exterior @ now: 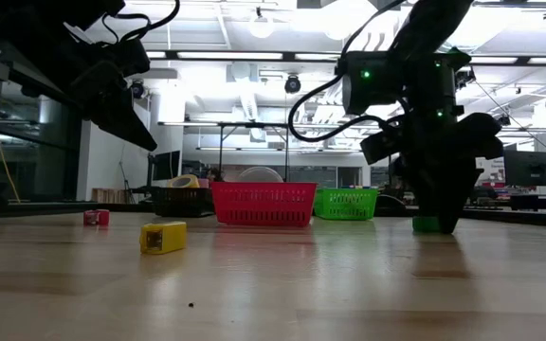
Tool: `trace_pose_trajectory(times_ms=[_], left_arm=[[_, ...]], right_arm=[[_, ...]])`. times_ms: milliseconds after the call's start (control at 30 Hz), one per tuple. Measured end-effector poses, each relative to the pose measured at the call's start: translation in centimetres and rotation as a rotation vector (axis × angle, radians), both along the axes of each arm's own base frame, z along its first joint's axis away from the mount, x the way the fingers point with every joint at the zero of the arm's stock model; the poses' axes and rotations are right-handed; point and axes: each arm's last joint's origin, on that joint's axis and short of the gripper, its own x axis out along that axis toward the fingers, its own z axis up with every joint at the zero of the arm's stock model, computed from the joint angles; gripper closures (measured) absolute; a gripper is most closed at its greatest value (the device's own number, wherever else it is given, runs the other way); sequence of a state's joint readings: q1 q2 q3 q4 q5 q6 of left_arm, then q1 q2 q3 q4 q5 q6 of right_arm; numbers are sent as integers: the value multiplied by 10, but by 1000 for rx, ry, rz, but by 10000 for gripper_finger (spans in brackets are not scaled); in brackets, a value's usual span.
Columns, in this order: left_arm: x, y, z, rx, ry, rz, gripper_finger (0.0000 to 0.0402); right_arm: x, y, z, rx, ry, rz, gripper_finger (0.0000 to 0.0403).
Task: Pick and place Stapler, Stapler remover, tape
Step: Put the green stapler into the red basket
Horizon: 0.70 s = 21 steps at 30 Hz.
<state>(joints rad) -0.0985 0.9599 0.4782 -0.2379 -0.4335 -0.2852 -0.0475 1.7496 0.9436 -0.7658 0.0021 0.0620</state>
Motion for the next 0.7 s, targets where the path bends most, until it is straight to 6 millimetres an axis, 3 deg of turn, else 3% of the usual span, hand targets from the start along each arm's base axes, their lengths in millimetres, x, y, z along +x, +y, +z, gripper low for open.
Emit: trace_pose_trajectory(times_ms=[700], left_arm=[[0,0,0,0,0,0,300]], right_arm=[[5,0,0,25,-56,-23,345]])
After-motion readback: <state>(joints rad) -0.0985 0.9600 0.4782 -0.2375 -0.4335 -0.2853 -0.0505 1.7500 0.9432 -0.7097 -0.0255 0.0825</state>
